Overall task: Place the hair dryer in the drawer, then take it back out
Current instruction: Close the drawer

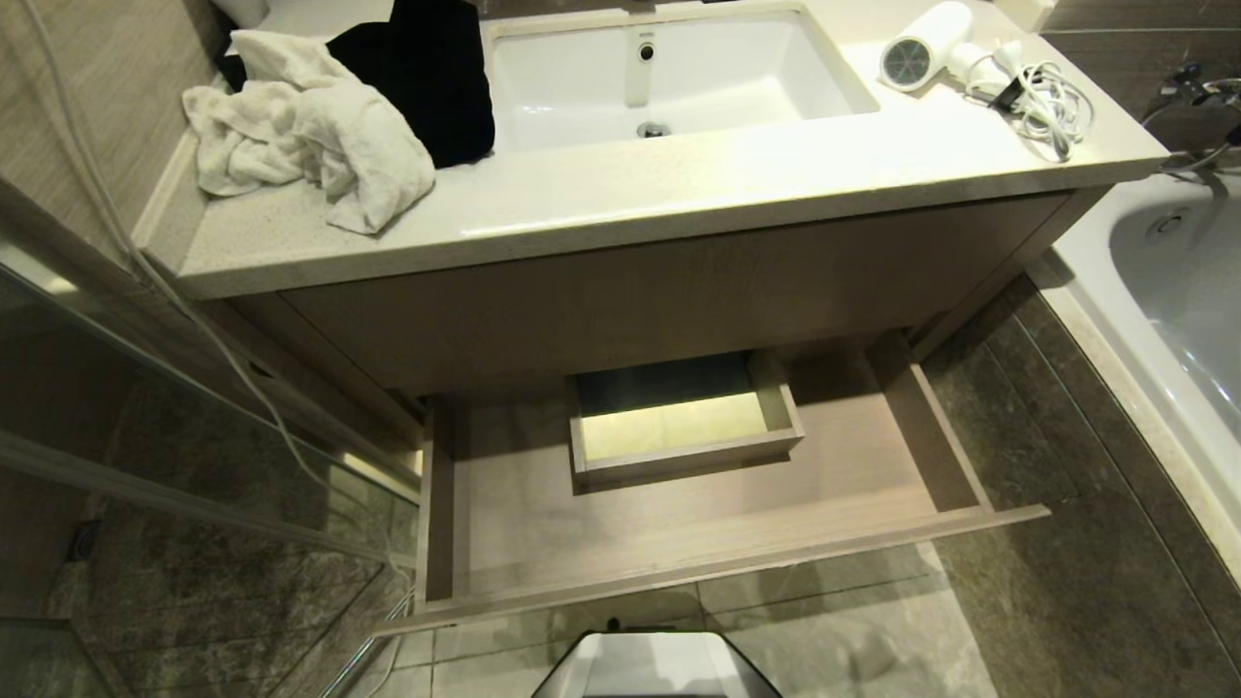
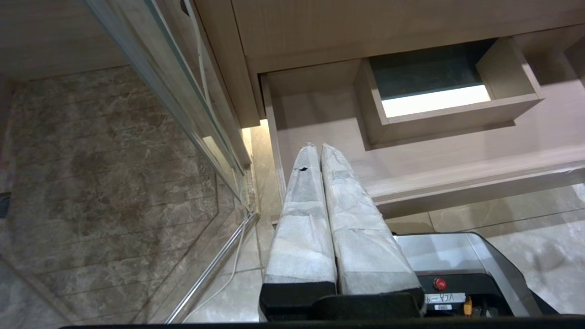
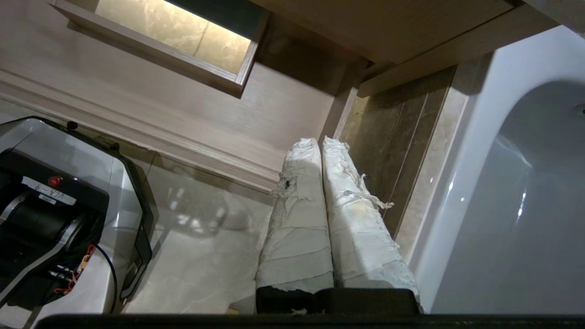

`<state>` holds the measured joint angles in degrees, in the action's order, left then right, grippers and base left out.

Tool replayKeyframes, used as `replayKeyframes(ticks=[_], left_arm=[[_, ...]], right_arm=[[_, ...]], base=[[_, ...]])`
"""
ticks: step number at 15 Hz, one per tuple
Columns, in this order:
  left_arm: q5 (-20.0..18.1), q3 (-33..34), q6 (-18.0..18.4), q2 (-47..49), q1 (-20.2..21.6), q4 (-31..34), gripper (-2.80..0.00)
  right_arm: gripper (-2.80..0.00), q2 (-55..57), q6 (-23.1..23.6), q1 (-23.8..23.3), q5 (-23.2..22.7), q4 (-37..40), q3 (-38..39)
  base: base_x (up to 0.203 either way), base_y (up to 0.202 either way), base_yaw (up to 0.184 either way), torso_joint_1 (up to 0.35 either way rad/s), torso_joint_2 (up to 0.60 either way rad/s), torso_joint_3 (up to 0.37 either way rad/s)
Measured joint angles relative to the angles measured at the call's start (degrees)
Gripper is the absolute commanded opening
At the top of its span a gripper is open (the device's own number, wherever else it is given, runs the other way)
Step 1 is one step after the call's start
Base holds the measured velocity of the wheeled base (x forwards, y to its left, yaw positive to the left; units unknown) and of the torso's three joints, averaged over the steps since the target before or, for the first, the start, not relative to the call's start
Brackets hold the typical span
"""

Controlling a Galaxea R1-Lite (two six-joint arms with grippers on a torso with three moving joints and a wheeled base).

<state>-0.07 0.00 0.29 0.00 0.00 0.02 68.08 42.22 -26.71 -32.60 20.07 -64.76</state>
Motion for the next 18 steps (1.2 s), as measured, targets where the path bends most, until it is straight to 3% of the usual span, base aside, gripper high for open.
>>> replayKeyframes(ticks=[8,18], left_arm=[[0.0,0.0,0.0,0.0,0.0,0.0,-2.8],[0.0,0.0,0.0,0.0,0.0,-0.1,-2.8]], right_arm=[[-2.8,-0.8,0.0,-0.1,0.0,-0.3,1.1],[-2.8,-1.1,-0.2,-0.2,0.1,-1.2,1.9]], base=[[0.0,0.0,0.0,-0.195,0.35,0.158],[0.0,0.0,0.0,-0.313,0.53,0.217]])
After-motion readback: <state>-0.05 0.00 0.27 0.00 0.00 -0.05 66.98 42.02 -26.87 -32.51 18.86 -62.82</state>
